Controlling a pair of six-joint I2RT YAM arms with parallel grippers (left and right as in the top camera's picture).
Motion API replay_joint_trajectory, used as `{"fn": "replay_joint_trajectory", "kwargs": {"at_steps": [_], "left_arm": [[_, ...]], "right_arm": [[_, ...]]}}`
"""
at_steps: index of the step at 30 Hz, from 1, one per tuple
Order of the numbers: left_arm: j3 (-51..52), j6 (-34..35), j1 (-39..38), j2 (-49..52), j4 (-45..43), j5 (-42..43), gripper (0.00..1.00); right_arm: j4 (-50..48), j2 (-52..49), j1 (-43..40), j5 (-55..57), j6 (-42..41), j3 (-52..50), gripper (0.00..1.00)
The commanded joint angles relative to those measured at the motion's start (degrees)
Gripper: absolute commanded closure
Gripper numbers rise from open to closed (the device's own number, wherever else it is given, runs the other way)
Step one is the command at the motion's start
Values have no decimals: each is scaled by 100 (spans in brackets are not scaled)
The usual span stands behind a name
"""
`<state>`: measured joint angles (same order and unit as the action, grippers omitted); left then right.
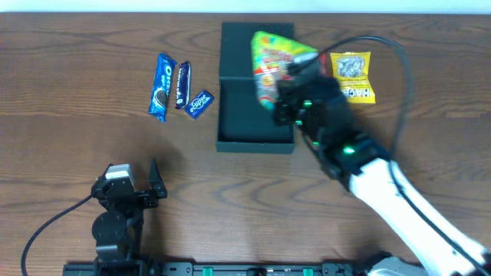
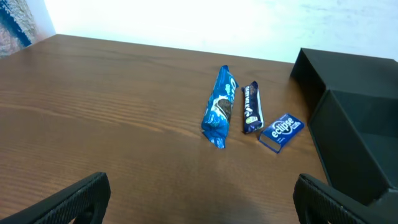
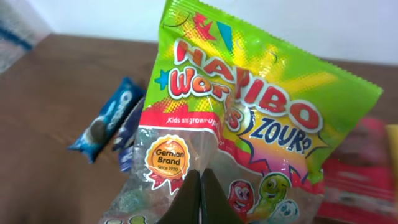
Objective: Pack container
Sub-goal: 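Lift the Haribo bag with the right gripper and lower it into the box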
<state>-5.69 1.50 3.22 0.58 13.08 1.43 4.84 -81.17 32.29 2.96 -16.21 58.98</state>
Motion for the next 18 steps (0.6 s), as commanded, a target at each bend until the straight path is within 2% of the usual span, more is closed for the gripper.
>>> {"fn": "replay_joint_trajectory", "kwargs": {"at_steps": [1,4,6,10,18], "left_arm": [[164,-20,9,-37,42,-37,5],[162,-22,9,-37,42,-37,5],[164,-22,9,-37,42,-37,5],[164,-22,9,-37,42,-37,5],[164,-22,9,-37,44,-37,5]], "right_arm": [[-120,-592,337,-22,-308,496,99],[160,-1215,579,83,-343,1034,99],[688,-1628,730,562,-800,1497,99],[1145,-2065,892,949,-1220,1952,99],[1547,-2430,1023,1633,-1504,2052,99]]}}
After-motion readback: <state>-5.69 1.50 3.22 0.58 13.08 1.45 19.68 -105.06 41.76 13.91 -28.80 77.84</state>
